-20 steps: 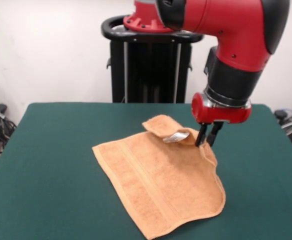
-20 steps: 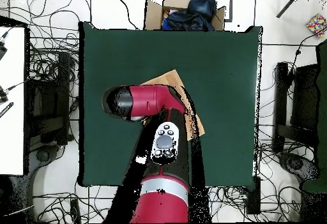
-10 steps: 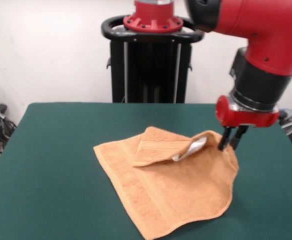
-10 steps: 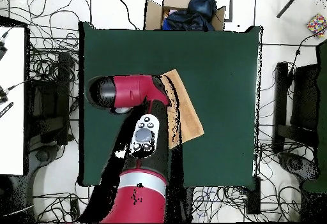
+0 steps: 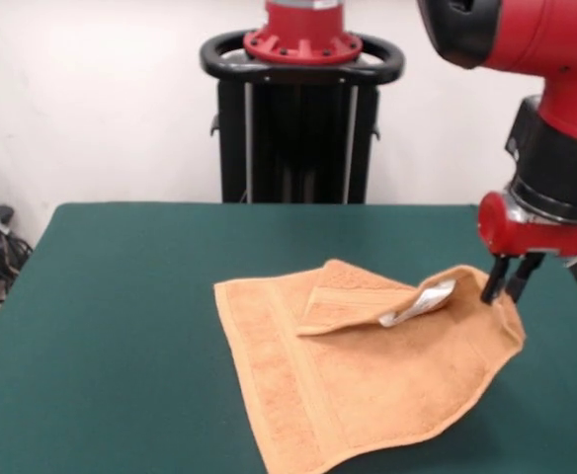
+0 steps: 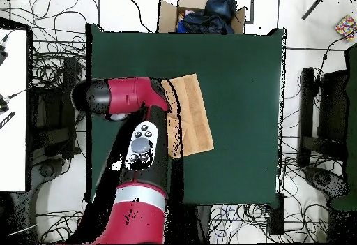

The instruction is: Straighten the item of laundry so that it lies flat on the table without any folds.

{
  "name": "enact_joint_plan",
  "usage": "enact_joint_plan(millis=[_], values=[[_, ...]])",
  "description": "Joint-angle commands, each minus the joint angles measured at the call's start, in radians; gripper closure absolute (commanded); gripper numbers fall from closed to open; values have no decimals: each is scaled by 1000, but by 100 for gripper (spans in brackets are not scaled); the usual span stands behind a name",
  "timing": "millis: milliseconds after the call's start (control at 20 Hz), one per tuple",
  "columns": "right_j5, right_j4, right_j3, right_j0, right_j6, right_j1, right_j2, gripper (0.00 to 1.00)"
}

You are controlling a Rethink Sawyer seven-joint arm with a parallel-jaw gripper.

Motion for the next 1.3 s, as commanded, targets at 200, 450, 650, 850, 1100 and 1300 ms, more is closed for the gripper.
enact_joint_plan(millis=[200,450,650,850,1100,1300], values=[[3,62,-10,16,307,58,8,100],[-9,60,11,12,287,47,8,100],[17,47,-6,14,256,53,8,0],[20,66,22,-5,236,36,35,0],[19,66,23,-13,229,38,34,0],[22,63,43,-32,202,18,40,0]])
